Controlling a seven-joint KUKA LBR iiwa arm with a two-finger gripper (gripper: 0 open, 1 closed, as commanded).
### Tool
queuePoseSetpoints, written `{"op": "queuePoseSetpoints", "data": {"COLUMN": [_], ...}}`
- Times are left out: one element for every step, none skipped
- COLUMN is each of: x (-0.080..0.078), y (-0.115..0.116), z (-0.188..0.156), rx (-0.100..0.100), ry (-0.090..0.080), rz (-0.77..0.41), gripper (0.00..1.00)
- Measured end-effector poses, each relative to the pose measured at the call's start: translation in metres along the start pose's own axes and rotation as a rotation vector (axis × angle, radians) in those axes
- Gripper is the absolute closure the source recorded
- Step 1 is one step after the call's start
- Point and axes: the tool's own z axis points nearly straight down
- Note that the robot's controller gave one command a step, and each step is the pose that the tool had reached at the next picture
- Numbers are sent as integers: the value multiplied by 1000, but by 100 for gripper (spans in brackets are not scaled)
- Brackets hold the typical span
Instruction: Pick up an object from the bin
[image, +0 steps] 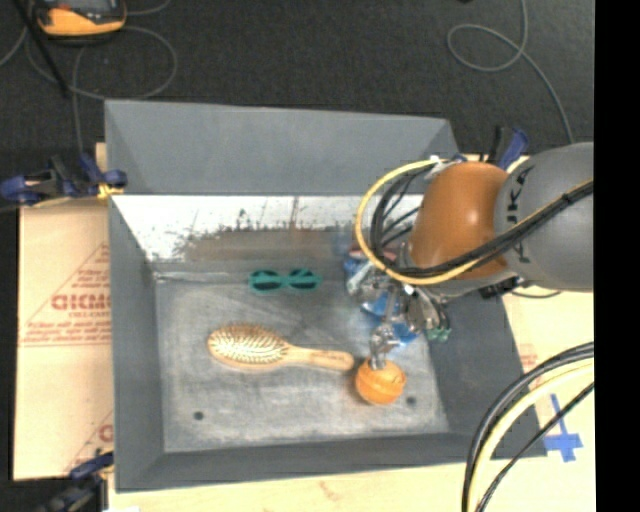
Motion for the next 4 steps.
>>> {"op": "queuePoseSetpoints", "data": {"x": [65, 97, 87, 76], "y": [-17, -17, -10, 7], "z": [23, 31, 31, -5], "rx": [2, 2, 2, -9], "ry": [37, 35, 49, 47], "rz": [-98, -139, -144, -393], "gripper": [0, 0, 0, 0]}}
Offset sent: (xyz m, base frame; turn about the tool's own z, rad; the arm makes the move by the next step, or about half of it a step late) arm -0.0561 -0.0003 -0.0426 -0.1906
